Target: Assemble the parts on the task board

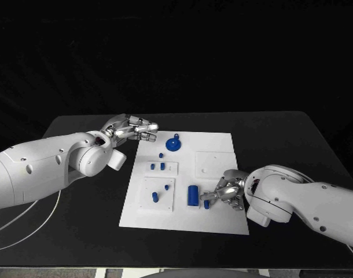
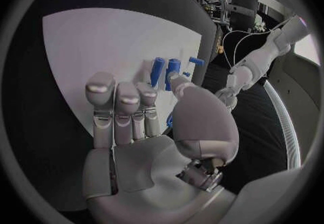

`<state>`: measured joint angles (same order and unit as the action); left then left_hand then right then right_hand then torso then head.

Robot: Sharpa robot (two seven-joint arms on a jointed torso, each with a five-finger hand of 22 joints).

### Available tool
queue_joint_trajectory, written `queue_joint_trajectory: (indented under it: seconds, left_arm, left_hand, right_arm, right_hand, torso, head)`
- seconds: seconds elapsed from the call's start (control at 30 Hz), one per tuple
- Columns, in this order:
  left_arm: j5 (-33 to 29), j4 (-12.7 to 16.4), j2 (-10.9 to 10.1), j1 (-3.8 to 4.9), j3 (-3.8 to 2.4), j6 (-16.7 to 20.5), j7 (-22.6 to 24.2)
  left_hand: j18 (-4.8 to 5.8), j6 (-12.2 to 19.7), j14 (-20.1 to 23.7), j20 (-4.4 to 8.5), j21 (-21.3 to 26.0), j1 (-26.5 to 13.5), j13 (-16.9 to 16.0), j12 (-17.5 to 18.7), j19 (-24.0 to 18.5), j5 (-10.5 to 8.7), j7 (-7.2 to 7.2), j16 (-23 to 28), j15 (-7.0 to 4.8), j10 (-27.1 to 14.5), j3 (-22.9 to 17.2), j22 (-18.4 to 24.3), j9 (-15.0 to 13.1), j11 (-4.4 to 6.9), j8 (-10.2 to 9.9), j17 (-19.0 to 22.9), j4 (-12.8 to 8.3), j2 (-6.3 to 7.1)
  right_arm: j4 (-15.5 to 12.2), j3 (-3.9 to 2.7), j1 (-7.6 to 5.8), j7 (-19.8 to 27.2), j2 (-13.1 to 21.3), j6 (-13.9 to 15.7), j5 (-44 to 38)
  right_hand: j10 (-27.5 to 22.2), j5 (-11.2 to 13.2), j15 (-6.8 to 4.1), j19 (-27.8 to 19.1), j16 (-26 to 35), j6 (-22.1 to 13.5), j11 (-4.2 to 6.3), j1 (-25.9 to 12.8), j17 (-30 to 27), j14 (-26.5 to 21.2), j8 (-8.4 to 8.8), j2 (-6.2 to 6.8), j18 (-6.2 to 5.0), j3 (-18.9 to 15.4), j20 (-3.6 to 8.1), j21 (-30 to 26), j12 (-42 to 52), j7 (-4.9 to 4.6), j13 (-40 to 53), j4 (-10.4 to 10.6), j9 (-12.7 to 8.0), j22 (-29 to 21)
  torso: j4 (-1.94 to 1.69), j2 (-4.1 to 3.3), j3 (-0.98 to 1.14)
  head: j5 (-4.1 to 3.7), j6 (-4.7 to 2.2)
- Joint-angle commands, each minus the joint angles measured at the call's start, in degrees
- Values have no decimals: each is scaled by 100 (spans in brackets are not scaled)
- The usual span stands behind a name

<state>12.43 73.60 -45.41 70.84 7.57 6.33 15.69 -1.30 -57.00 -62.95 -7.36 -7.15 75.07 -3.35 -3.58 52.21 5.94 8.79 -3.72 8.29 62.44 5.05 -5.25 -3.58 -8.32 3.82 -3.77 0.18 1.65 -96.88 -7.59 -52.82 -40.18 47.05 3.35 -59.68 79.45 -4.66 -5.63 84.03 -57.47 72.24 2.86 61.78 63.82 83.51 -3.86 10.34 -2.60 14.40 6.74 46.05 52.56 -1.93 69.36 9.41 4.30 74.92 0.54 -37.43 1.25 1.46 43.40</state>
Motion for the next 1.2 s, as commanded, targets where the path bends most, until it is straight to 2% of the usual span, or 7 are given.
queue_joint_trajectory:
  seconds: [0.03, 0.23, 0.37, 0.53, 0.67, 1.07, 1.2]
  left_arm:
    - [17, 6, -1, 0, -4, -74, 14]
    - [34, 7, -10, 0, -4, -77, 0]
    - [40, 7, -19, 0, -3, -73, -5]
    - [46, 6, -26, 0, -2, -78, -15]
    - [53, 6, -28, 0, -1, -81, -31]
    - [86, 5, -26, 0, 6, -95, -58]
    - [90, 5, -25, 0, 7, -97, -57]
  left_hand:
    - [4, 36, 49, -8, -6, -17, -3, 9, -16, -25, 20, 22, 1, -25, -6, 6, -1, 0, -5, -7, 40, 52]
    - [4, 36, 49, -8, -6, -17, -3, 9, -16, -25, 20, 22, 1, -25, -6, 6, -1, 0, -5, -7, 40, 52]
    - [4, 36, 49, -8, -6, -17, -3, 9, -16, -25, 20, 22, 1, -25, -6, 6, -1, 0, -5, -7, 40, 52]
    - [1, 30, 53, -11, -16, 3, -3, 9, -20, -20, 18, 23, 2, -24, -3, 18, -1, 0, -4, -8, 41, 42]
    - [1, 30, 53, -11, -16, 3, -3, 9, -20, -20, 18, 23, 2, -24, -3, 18, -1, 0, -4, -8, 41, 42]
    - [0, 29, 52, -10, -20, 25, -3, 9, -19, 6, 17, 22, 0, -24, -7, 21, -1, 2, -5, -8, 23, 31]
    - [0, 29, 52, -10, -20, 25, -3, 9, -19, 6, 17, 22, 0, -24, -7, 21, -1, 2, -5, -8, 23, 31]
  right_arm:
    - [-29, 11, 14, 40, -11, -105, 64]
    - [-68, 4, 14, 163, 48, -290, 11]
    - [-121, -3, 14, 297, 126, -475, 35]
    - [-183, -9, 15, 409, 234, -643, 111]
    - [-223, -11, 19, 487, 293, -703, 136]
    - [-257, -12, 52, 534, 345, -819, -10]
    - [-235, -12, 61, 505, 324, -784, -76]
  right_hand:
    - [28, -16, -27, 272, 7, 21, -7, -2, 0, 11, 19, 61, -43, -20, 43, -13, 11, -9, -2, 30, 2, 555]
    - [27, -22, -28, 271, 8, 25, -9, 141, 2, 10, 20, 79, -43, -103, 44, -9, 11, -14, -1, -147, -1, 556]
    - [18, -233, -31, 268, 25, 15, -10, 218, -5, 6, 19, 32, -47, -498, 45, -21, 0, -18, -6, -159, -1, 554]
    - [9, -715, -28, 269, 34, -10, -13, 290, 0, 7, 18, -123, -50, -1158, 44, -39, 6, -19, 4, -41, 3, 551]
    - [7, -1019, -26, 271, 29, -28, -14, 280, 10, 12, 21, -396, -50, -1749, 42, -33, 6, -22, 6, -240, 6, 555]
    - [16, -1114, -32, 268, 24, -3, -9, 449, 23, 11, 23, -561, -48, -1629, 45, -20, 16, -16, 9, -743, -11, 556]
    - [21, -966, -36, 270, 18, 3, -3, 490, 30, 12, 28, -632, -44, -1433, 50, -11, 20, -2, 11, -875, -17, 558]
  torso:
    - [-4, -1, -1]
    - [-4, 0, 0]
    - [-2, -1, 1]
    - [7, 1, 1]
    - [3, -1, 2]
    - [-3, -1, -1]
    - [-4, 1, -3]
  head:
    - [6, 2]
    - [8, -10]
    - [18, -45]
    - [15, -56]
    - [22, -54]
    - [-2, -50]
    - [-6, -45]
